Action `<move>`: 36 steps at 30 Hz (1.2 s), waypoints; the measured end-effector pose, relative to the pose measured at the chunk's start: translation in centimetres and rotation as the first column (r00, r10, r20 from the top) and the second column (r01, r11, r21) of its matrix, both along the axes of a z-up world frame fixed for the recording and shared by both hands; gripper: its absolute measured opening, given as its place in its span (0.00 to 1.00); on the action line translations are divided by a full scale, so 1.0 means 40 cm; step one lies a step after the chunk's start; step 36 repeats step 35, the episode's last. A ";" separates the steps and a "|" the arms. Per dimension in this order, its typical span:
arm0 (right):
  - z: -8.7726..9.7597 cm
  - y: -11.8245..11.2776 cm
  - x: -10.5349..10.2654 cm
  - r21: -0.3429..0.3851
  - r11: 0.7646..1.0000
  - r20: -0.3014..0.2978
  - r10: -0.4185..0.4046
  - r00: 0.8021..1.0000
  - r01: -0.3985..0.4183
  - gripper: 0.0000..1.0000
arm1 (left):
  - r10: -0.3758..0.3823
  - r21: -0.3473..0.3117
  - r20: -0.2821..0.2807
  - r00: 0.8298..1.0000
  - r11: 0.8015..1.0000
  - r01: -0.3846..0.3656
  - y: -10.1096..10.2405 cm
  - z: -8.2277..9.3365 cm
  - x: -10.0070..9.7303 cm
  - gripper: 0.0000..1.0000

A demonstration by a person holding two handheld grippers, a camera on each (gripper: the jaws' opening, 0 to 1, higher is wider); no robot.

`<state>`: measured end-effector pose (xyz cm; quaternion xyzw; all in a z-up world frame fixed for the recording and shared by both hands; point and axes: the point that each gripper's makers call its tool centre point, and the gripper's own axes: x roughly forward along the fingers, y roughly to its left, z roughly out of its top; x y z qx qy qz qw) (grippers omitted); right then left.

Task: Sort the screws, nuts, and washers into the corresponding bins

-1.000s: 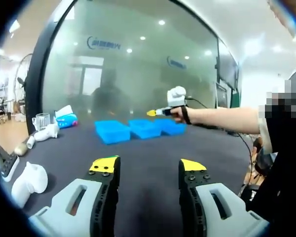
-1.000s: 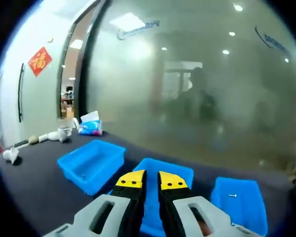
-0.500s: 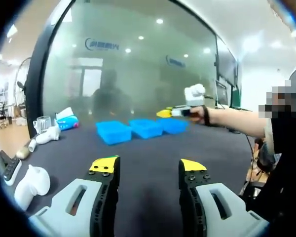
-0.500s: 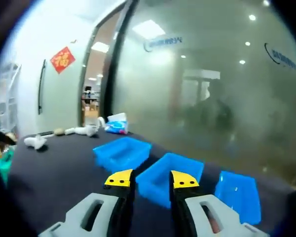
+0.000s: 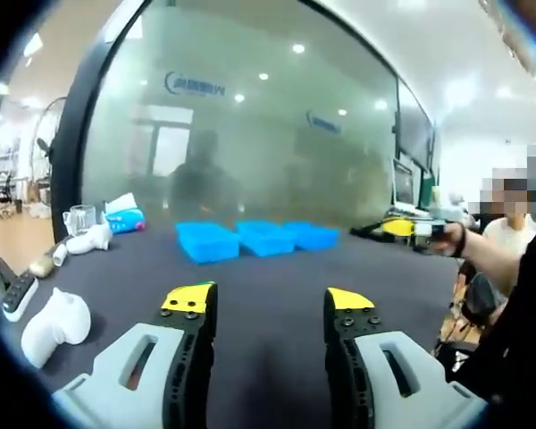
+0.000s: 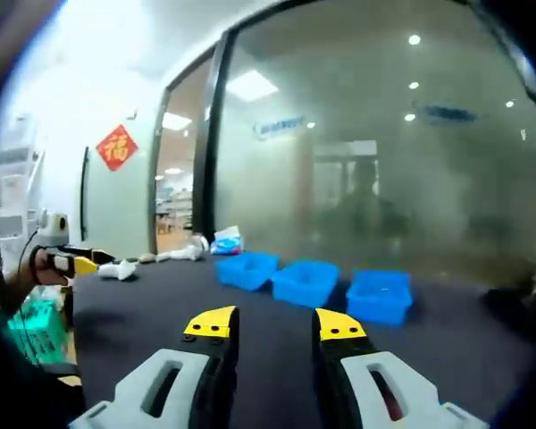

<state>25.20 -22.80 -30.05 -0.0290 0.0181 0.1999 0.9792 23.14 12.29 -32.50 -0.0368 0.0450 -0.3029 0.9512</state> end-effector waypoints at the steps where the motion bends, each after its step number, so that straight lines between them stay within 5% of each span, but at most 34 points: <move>1: -0.005 -0.015 -0.017 0.002 1.000 -0.005 -0.010 1.000 0.010 0.29 | -0.003 0.006 -0.002 1.000 1.000 0.003 0.000 -0.003 -0.002 0.47; 12: -0.020 -0.138 -0.117 0.020 0.991 0.013 -0.133 0.991 0.133 0.30 | 0.003 0.017 -0.033 0.999 1.000 -0.003 0.029 -0.027 -0.030 0.47; 36: -0.027 -0.124 -0.143 0.018 0.991 0.022 -0.136 0.990 0.136 0.30 | 0.014 0.010 -0.025 1.000 1.000 -0.013 0.045 -0.013 -0.040 0.47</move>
